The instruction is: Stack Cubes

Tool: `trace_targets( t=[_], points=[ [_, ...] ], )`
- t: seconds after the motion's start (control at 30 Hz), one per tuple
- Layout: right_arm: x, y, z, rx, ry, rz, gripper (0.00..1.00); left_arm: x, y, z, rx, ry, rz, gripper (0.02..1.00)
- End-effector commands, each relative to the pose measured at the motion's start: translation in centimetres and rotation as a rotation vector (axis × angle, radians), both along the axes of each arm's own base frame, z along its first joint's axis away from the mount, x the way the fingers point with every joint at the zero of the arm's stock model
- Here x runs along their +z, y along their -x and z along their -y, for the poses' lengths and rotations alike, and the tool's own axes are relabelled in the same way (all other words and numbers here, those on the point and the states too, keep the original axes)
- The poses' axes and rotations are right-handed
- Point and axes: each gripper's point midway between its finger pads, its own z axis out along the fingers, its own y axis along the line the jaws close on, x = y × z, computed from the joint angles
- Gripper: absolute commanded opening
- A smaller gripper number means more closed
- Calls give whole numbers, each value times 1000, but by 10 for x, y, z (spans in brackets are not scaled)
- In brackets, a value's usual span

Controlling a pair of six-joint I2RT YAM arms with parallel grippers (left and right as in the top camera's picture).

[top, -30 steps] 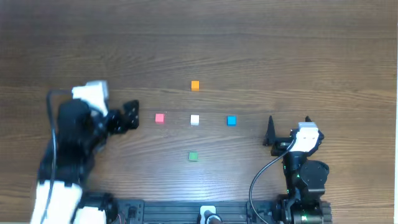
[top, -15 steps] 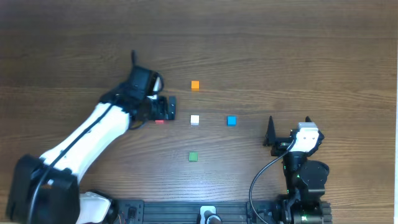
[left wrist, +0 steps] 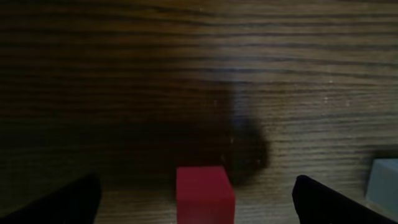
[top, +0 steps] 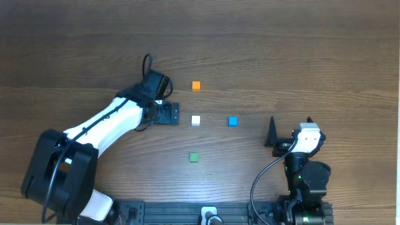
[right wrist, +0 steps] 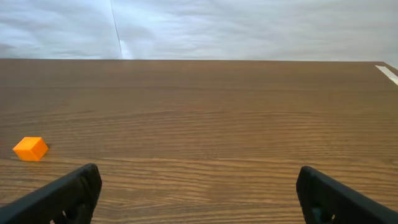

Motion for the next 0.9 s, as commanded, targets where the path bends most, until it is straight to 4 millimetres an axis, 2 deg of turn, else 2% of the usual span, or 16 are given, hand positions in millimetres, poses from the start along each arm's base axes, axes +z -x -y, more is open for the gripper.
trace_targets(
  t=[0.03,0.17,0.43,0.9],
  points=[
    [-2,0,0,2,3,1,993,-6,-5,-1,12,-21,-1,976],
    [-2,0,0,2,3,1,993,-11,-6,0,11,-23,-7,943],
    [-2,0,0,2,3,1,993,-13,-5,3,8,-23,-9,724],
    [-2,0,0,2,3,1,993,-15,5,8,16,-20,-44,733]
  ],
)
